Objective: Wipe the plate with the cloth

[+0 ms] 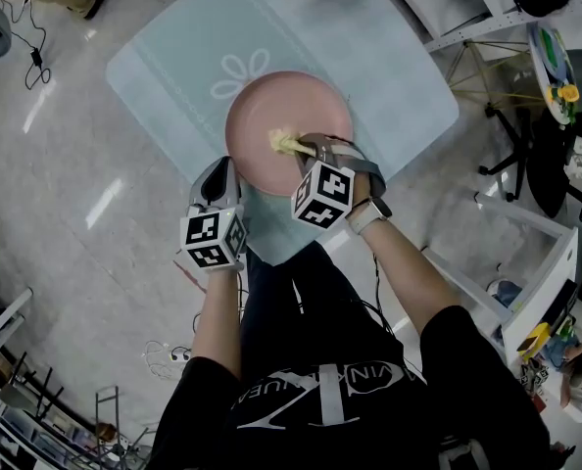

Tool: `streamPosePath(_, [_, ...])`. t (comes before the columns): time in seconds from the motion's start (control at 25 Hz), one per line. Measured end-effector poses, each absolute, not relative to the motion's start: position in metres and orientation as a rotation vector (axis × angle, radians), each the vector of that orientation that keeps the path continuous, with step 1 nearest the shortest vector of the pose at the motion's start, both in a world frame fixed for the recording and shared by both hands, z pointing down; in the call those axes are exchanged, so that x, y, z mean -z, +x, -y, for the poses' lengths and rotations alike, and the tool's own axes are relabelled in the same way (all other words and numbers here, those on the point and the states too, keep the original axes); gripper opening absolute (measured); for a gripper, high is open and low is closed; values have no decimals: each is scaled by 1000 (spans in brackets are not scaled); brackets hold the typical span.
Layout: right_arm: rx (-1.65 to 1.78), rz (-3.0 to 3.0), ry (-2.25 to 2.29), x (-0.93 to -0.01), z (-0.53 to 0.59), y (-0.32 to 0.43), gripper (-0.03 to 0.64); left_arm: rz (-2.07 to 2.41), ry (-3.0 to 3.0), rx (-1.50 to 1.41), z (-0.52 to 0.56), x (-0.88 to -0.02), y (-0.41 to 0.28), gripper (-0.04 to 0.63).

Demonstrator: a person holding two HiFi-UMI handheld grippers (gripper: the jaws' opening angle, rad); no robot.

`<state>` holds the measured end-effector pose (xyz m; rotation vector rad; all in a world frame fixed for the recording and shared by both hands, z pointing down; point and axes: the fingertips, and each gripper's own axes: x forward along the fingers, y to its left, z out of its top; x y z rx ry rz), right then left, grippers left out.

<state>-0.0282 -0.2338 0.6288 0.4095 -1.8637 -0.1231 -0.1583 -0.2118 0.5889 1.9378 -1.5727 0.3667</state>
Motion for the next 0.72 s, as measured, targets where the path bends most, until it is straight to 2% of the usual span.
streamPosePath(0.72, [71, 1965, 335, -627, 240, -82, 38, 1550, 1944, -355, 214, -588, -160, 0])
